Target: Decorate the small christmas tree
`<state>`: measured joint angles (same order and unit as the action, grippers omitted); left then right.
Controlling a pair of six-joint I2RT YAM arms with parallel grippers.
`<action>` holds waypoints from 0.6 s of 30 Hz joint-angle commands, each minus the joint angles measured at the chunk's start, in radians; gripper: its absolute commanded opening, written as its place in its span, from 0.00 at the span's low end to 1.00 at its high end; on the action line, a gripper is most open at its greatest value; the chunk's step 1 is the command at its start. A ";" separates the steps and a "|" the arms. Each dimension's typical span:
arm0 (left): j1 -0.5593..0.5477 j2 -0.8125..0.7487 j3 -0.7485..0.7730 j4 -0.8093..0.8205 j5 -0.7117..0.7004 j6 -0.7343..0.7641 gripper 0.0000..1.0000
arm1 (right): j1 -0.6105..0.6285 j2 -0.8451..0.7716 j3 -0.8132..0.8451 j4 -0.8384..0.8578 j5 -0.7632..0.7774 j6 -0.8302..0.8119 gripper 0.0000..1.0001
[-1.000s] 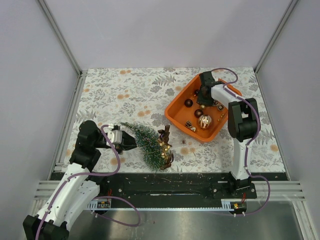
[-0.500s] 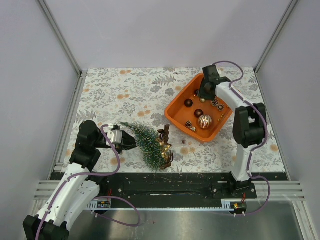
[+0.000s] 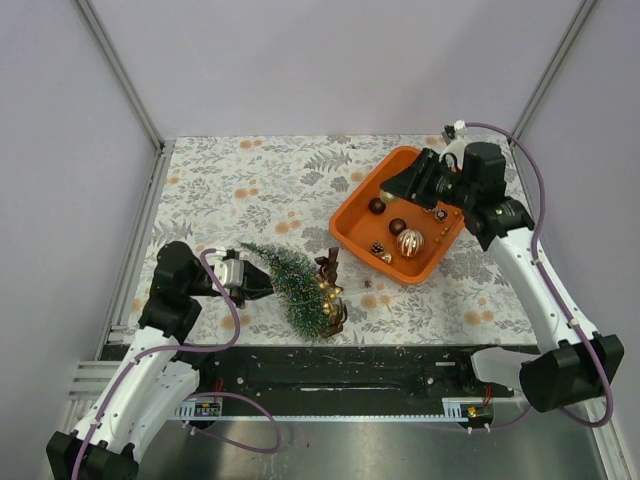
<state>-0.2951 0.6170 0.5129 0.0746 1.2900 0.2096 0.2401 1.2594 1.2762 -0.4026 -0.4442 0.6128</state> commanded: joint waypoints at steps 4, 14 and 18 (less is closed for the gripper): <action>0.005 -0.017 0.004 0.077 -0.009 -0.009 0.01 | 0.057 -0.135 -0.195 0.378 -0.514 0.292 0.29; 0.005 -0.022 0.003 0.074 -0.012 -0.010 0.02 | 0.179 -0.195 -0.288 0.733 -0.723 0.463 0.32; 0.005 -0.023 0.003 0.071 -0.012 -0.006 0.02 | 0.238 -0.178 -0.267 0.651 -0.729 0.388 0.30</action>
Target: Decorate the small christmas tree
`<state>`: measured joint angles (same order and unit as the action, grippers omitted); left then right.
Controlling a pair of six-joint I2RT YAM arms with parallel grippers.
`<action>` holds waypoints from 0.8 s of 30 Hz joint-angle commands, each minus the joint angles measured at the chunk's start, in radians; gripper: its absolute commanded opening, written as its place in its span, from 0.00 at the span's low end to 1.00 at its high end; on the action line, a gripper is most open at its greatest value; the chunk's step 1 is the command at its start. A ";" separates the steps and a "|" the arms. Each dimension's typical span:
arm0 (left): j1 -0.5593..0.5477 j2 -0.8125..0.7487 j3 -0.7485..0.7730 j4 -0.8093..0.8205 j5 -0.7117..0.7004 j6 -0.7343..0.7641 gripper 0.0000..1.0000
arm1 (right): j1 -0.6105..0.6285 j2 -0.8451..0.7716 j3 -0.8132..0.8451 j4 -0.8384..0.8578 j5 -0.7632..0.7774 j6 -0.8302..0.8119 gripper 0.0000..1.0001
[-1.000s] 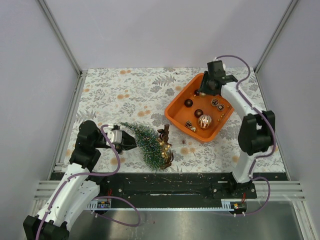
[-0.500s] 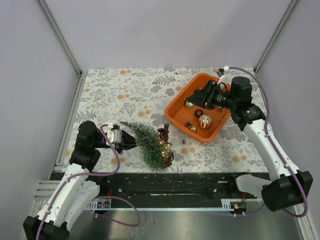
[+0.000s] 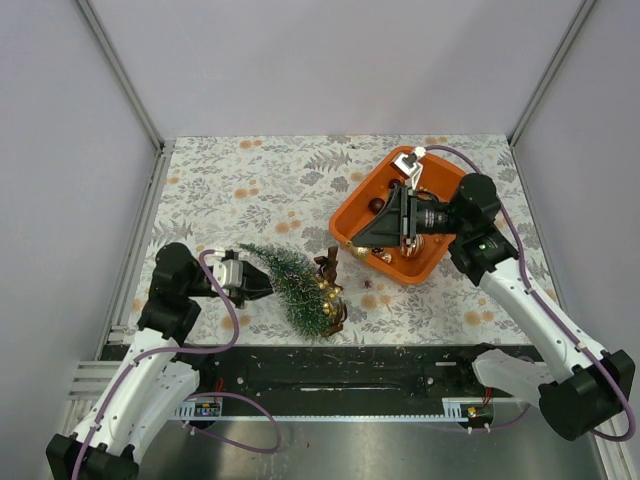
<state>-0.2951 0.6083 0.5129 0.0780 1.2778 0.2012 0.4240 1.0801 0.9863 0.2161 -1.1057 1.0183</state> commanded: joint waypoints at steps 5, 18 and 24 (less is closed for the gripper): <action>0.005 -0.016 -0.002 0.065 0.000 0.006 0.01 | 0.148 0.026 0.098 -0.115 -0.045 -0.125 0.29; 0.004 -0.016 -0.004 0.060 0.000 0.007 0.01 | 0.242 0.092 0.221 -0.195 0.027 -0.193 0.26; 0.005 -0.021 -0.002 0.054 0.000 0.009 0.02 | 0.301 0.164 0.276 -0.267 0.032 -0.245 0.26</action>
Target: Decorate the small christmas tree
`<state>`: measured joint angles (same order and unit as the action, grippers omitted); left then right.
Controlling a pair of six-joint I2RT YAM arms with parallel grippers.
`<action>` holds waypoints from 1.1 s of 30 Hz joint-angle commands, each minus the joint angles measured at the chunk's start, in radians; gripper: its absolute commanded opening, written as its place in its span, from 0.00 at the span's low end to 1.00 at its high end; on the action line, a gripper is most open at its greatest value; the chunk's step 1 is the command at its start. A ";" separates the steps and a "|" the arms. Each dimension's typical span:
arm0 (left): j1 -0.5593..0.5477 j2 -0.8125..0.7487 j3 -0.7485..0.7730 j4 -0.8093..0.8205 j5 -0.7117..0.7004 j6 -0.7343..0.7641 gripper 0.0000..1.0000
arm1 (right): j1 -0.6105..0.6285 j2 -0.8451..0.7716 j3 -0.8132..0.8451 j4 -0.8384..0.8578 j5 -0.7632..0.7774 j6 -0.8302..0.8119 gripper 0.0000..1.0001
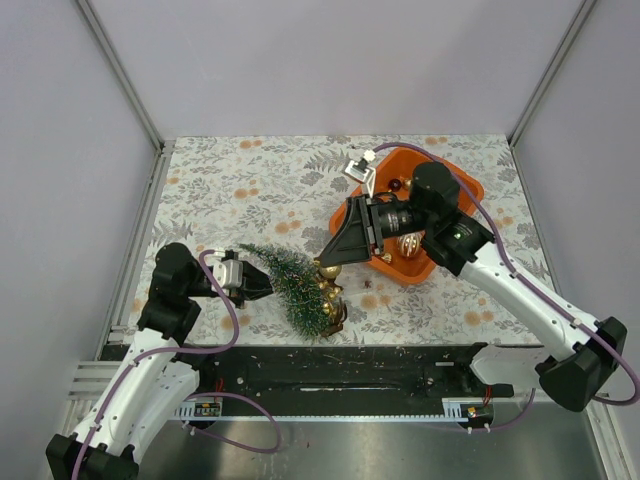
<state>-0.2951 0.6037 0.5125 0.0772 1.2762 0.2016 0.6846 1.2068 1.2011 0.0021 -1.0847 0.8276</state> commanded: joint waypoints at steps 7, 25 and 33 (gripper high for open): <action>0.004 -0.016 -0.005 0.049 0.002 0.015 0.02 | 0.073 0.062 0.090 -0.079 0.022 -0.082 0.25; 0.004 -0.022 -0.011 0.045 0.005 0.018 0.02 | 0.109 0.102 0.150 -0.076 0.022 -0.084 0.23; 0.005 -0.024 -0.005 0.036 0.014 0.024 0.02 | 0.113 0.177 0.224 -0.073 -0.001 -0.091 0.22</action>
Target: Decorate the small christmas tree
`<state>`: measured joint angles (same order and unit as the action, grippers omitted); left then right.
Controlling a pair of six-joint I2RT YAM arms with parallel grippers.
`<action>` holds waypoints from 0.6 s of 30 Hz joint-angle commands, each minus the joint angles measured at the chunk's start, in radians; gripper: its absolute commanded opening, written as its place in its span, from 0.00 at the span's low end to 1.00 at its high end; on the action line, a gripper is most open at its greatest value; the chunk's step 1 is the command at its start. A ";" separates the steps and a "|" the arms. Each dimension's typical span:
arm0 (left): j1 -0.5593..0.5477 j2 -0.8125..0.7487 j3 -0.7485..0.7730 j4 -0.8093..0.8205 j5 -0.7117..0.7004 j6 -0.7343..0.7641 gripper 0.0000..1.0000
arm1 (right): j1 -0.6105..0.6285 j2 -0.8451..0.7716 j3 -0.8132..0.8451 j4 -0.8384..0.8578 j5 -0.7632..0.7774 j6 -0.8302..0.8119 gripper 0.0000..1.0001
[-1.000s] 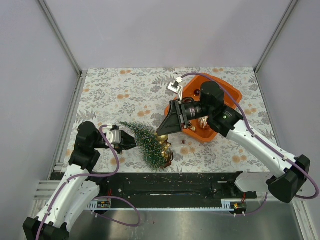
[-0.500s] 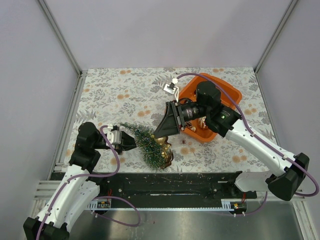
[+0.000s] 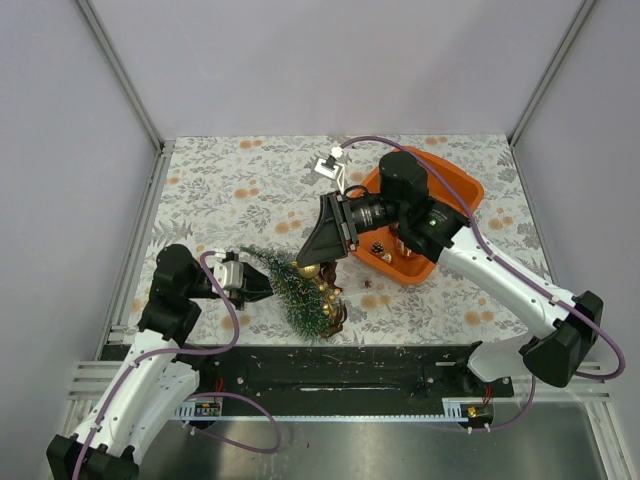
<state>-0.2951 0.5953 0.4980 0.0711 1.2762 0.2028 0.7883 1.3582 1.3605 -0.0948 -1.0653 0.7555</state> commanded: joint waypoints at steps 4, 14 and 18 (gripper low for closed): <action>0.005 -0.017 0.016 0.019 0.015 0.041 0.02 | 0.008 0.054 0.092 -0.008 -0.024 -0.051 0.22; 0.004 -0.020 0.019 -0.007 0.031 0.063 0.02 | -0.073 0.058 0.109 -0.134 0.005 -0.142 0.18; 0.004 -0.022 0.013 -0.004 0.034 0.064 0.02 | -0.103 0.055 0.097 -0.134 0.001 -0.137 0.18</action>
<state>-0.2951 0.5838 0.4984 0.0391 1.2797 0.2401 0.7105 1.4307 1.4380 -0.2276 -1.0622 0.6392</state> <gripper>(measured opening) 0.025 0.480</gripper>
